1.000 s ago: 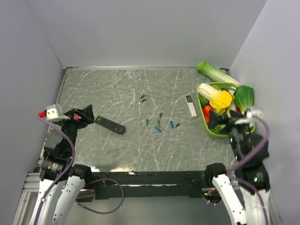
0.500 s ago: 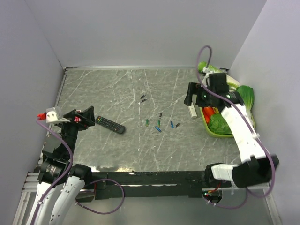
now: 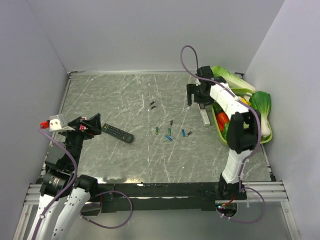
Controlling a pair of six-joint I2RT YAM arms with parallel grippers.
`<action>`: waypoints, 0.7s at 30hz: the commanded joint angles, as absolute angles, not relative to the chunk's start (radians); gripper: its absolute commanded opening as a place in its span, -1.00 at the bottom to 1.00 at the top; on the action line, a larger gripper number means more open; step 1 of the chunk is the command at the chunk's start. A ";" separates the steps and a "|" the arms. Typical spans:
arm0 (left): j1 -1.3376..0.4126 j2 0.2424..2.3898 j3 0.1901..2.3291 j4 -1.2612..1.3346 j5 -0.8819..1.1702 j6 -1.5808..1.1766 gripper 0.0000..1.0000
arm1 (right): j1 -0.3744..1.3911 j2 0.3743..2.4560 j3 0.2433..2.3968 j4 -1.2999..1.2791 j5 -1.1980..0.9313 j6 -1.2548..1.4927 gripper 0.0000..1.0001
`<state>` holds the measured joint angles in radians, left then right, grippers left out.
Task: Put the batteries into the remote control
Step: Pick up the remote control from the center of the board.
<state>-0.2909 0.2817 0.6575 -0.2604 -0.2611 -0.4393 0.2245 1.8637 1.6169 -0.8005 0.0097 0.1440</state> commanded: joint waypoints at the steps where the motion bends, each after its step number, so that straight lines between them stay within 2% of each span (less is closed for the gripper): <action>1: -0.295 0.276 0.698 -0.252 -0.276 -0.434 0.94 | 0.224 2.000 1.788 -0.837 0.175 0.115 0.82; 11: -0.295 0.281 0.701 -0.252 -0.275 -0.431 0.94 | 0.226 2.213 1.966 -0.885 0.258 0.100 0.79; 21: -0.295 0.282 0.701 -0.253 -0.275 -0.433 0.94 | 0.216 2.281 1.944 -0.897 0.198 0.133 0.80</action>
<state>-0.2916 0.2821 0.6617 -0.2604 -0.2611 -0.4389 0.2245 2.2707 1.9324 -0.8646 0.2058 0.1143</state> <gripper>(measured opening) 0.969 0.898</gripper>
